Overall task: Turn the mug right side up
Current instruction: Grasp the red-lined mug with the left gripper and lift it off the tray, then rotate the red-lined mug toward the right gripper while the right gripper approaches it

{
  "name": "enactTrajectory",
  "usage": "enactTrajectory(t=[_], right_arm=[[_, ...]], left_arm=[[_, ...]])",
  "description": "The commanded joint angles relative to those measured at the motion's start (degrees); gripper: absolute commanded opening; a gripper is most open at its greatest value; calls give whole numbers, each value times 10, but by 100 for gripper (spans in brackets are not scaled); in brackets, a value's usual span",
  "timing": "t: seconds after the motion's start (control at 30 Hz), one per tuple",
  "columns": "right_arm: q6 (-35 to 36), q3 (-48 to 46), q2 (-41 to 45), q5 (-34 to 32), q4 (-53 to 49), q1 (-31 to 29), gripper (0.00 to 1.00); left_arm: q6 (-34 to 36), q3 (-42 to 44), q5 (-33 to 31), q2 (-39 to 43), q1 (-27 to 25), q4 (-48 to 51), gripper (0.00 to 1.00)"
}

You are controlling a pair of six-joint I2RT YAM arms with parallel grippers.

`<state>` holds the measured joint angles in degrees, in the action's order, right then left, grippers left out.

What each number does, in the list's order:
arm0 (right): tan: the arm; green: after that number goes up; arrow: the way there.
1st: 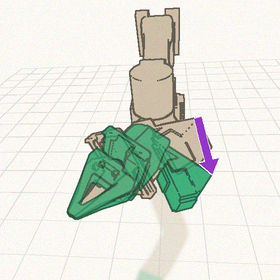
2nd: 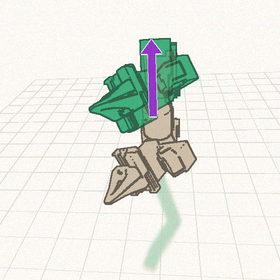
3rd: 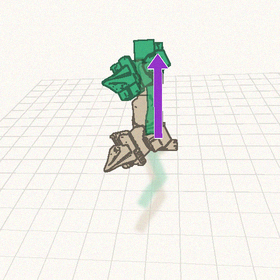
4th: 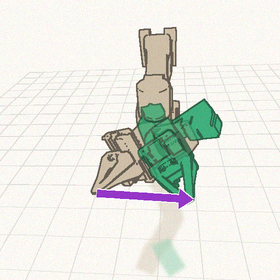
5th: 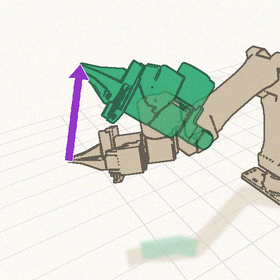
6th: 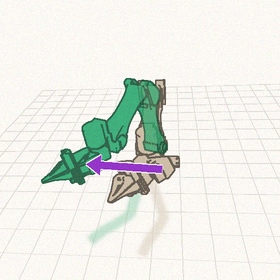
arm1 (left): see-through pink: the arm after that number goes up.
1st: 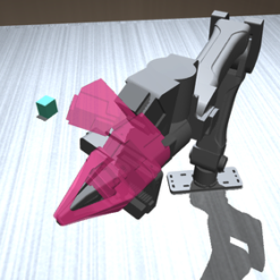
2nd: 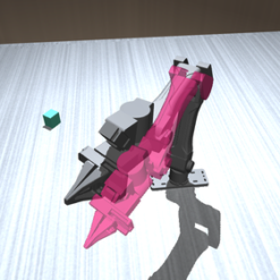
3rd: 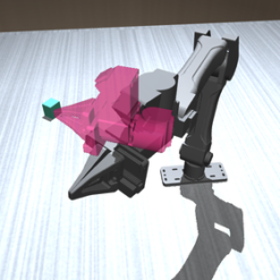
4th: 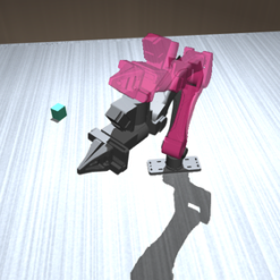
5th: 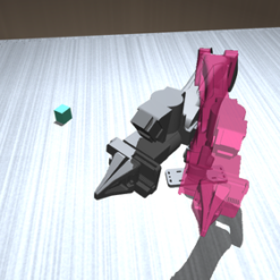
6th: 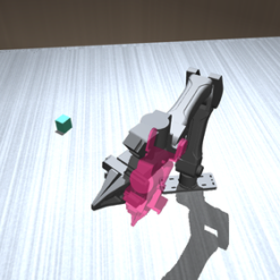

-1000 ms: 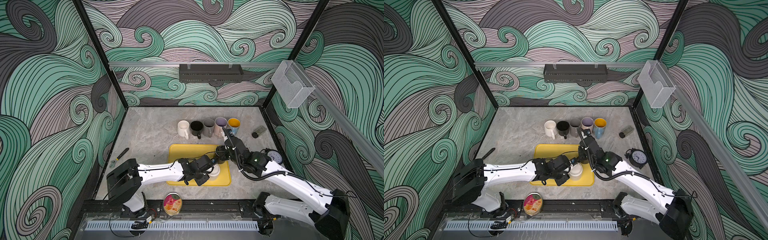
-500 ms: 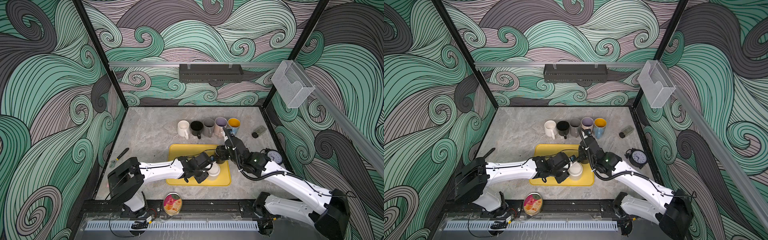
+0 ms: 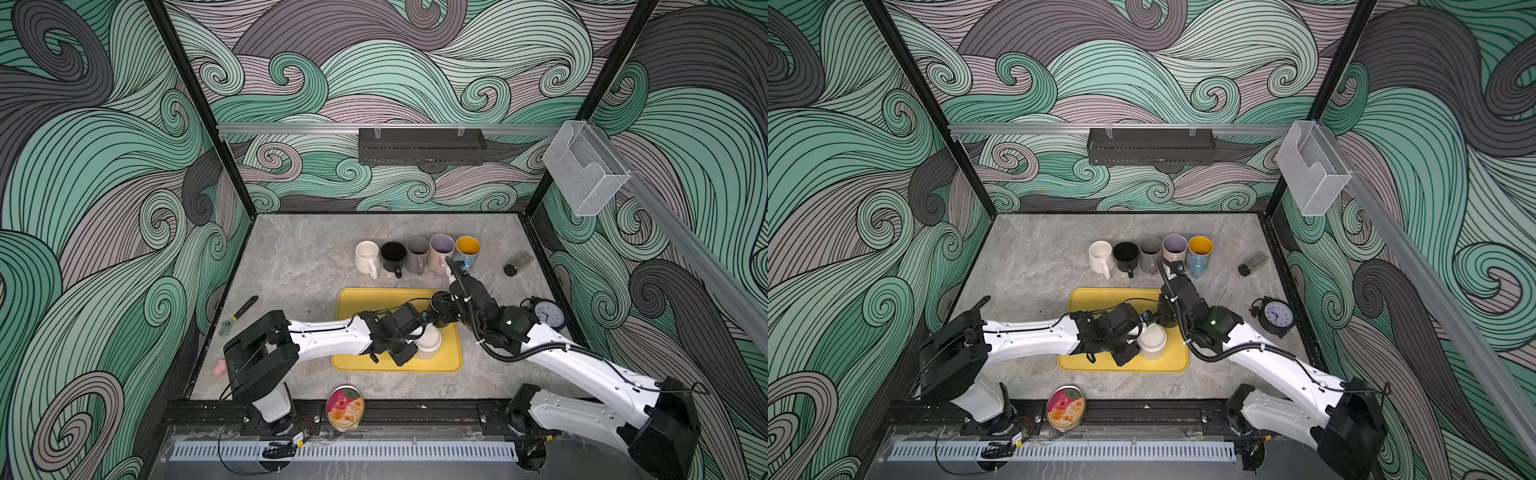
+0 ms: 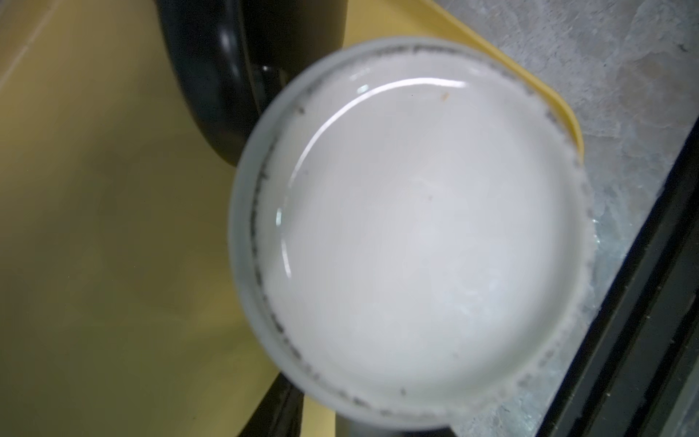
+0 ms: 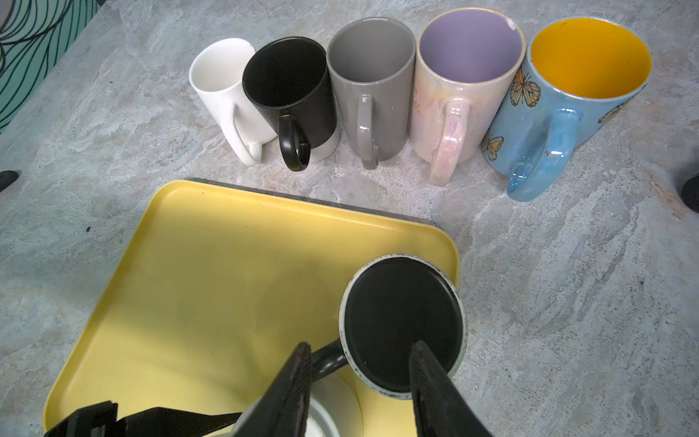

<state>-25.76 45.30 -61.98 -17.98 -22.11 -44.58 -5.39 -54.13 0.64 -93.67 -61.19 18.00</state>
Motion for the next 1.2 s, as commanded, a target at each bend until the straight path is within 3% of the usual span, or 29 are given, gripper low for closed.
enactTrajectory(t=[0.0,0.13,0.37,0.5,0.63,0.77,0.97,1.07,1.17], right_arm=[[-9,-4,9,3,13,3,45],[-9,-5,11,5,13,3,45],[-11,-7,19,5,13,4,44],[-12,-8,25,6,12,5,44],[-12,-5,29,9,9,5,44],[-16,-4,43,8,7,5,44],[-36,-15,69,26,38,7,43],[-49,-20,78,45,60,9,43],[-60,-26,87,72,84,10,43]], left_arm=[[-1,-27,5,-7,3,-1,39],[-1,-29,3,-9,3,0,35],[-2,-30,3,-3,3,-1,18],[-7,-29,-2,10,3,7,0],[-17,-18,-9,48,3,23,0],[-37,0,-36,117,2,52,0],[-56,43,-101,285,19,53,0],[-86,66,-79,365,60,4,0],[-134,105,-8,441,123,-95,0]])
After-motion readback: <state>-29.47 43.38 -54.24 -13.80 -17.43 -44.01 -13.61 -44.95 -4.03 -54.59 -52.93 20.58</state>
